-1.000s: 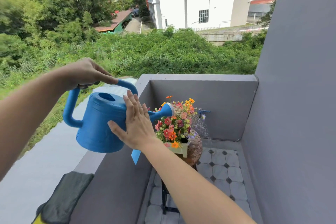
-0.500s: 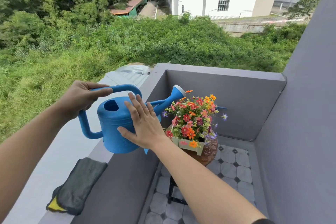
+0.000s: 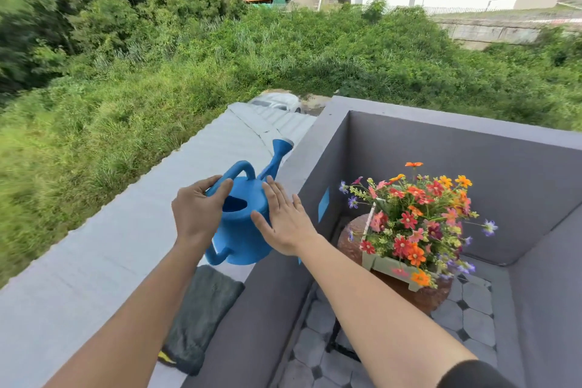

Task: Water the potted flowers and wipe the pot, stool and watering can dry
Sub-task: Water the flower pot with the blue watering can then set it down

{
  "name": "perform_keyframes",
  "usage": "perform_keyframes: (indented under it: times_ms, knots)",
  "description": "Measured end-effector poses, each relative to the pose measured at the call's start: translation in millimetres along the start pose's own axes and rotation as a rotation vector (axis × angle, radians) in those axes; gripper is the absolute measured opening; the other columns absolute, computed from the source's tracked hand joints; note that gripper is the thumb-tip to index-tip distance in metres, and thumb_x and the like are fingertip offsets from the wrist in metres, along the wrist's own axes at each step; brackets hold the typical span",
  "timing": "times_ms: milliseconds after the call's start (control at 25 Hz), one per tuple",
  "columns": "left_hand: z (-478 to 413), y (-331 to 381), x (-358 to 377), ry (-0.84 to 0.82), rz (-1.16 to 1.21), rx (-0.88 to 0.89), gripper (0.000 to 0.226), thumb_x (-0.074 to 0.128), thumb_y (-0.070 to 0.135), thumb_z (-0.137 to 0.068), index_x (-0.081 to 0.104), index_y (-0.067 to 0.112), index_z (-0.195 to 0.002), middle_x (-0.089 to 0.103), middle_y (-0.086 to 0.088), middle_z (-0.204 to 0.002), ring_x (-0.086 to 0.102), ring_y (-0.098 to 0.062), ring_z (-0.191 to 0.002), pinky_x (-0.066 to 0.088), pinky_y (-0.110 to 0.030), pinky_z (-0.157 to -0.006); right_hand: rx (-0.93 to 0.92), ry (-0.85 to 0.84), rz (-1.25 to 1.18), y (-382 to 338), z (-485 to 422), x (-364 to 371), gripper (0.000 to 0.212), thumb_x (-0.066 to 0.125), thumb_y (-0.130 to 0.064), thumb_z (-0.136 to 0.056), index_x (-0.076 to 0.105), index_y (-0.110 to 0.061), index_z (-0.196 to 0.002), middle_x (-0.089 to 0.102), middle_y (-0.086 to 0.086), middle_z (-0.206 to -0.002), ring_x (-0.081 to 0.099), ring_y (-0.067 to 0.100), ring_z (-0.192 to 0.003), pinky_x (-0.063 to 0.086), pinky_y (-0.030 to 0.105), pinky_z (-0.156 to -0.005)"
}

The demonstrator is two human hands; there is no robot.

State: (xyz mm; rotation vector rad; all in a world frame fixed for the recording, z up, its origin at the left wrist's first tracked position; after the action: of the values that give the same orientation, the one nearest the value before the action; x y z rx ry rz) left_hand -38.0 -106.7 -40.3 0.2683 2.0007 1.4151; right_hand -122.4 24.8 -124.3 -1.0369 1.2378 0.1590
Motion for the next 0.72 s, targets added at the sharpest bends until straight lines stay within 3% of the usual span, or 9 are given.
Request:
perform_keyframes:
  times_ms: [80,200,320,520,720]
  knots:
    - [8,-9,2,0.076,-0.019,0.015,0.016,0.067,0.026,-0.085,0.075,0.016,-0.094,0.06,0.02,-0.064,0.057,0.003,-0.063,0.042,-0.012,-0.064,0.013,-0.067,-0.009,2,-11,10,0.071,0.019,-0.056,-0.096,-0.004,-0.018,-0.152,-0.012,-0.005,-0.161,-0.01,0.01,-0.148,-0.004,0.042,-0.121]
    - [19,-24,9,0.163,0.003,-0.02,0.022,0.062,0.028,-0.088,0.074,0.013,-0.097,0.068,0.01,-0.072,0.06,-0.009,-0.069,0.041,-0.007,-0.062,0.029,-0.108,0.004,8,-21,18,0.071,0.017,-0.057,-0.096,-0.004,-0.018,-0.152,-0.011,-0.005,-0.161,-0.009,0.01,-0.148,-0.004,0.042,-0.121]
    - [21,-36,19,0.207,0.014,-0.055,0.03,0.06,0.033,-0.089,0.071,0.013,-0.108,0.074,-0.003,-0.099,0.067,-0.019,-0.091,0.046,-0.016,-0.073,0.028,-0.104,-0.009,15,-26,20,0.072,0.019,-0.058,-0.096,-0.003,-0.019,-0.152,-0.008,-0.005,-0.162,-0.006,0.01,-0.148,-0.003,0.041,-0.12]
    - [34,-41,35,0.228,-0.01,-0.081,0.036,0.058,0.033,-0.091,0.066,0.012,-0.119,0.071,0.0,-0.111,0.063,-0.014,-0.096,0.042,-0.019,-0.083,0.032,-0.127,0.008,33,-25,26,0.071,0.019,-0.057,-0.096,-0.002,-0.019,-0.152,-0.006,-0.006,-0.162,-0.004,0.01,-0.148,-0.002,0.043,-0.121]
    - [29,-36,40,0.2,-0.125,-0.07,0.033,0.05,0.036,-0.094,0.06,0.013,-0.115,0.069,-0.004,-0.088,0.055,-0.019,-0.075,0.043,-0.029,-0.073,0.032,-0.11,0.007,35,-29,23,0.071,0.019,-0.057,-0.096,-0.003,-0.019,-0.152,-0.006,-0.007,-0.162,-0.003,0.01,-0.148,-0.003,0.041,-0.119]
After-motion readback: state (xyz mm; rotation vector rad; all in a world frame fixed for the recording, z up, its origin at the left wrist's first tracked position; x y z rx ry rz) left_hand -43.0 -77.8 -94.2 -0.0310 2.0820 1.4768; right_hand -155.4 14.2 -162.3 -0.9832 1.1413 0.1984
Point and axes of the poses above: each hand's wrist, its own z-axis away from the middle knuckle, its own x-axis out of the palm, y = z × x, the point moved 7 cm from there along -z, towards the middle knuckle
